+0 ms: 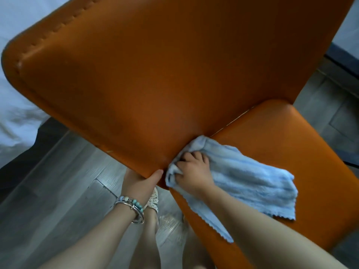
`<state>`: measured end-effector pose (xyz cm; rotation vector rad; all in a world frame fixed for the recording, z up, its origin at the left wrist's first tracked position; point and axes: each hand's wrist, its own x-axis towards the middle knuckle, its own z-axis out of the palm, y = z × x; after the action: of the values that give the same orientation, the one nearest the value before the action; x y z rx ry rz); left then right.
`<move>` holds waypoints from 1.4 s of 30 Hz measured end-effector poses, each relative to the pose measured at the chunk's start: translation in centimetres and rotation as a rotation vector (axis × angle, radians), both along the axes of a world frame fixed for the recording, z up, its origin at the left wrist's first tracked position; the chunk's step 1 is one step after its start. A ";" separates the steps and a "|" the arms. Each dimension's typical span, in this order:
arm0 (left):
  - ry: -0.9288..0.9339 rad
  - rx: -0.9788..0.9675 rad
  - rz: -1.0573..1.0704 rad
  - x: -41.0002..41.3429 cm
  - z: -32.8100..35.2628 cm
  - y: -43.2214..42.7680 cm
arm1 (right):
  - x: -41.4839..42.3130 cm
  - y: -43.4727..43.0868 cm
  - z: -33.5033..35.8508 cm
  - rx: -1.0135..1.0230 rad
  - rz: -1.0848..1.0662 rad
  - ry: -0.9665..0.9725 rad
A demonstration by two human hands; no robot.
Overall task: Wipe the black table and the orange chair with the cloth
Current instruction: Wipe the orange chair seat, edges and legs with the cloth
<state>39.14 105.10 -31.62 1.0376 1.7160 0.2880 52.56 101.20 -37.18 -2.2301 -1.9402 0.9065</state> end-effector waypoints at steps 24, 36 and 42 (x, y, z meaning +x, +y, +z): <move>0.040 -0.064 -0.034 -0.8 -1.0 0.0 | -2.9 -2.4 -0.8 -0.042 -0.026 0.136; 0.035 -0.052 -0.069 -0.9 -1.0 0.3 | -1.3 -2.6 -0.3 -0.266 -0.089 -0.150; 0.022 -0.045 -0.117 -1.1 -0.8 0.3 | -4.2 -7.9 0.7 -0.020 0.269 0.130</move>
<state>38.05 105.43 -32.47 1.1066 1.6669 0.1627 48.34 93.34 -36.51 -1.8948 -2.2114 1.0743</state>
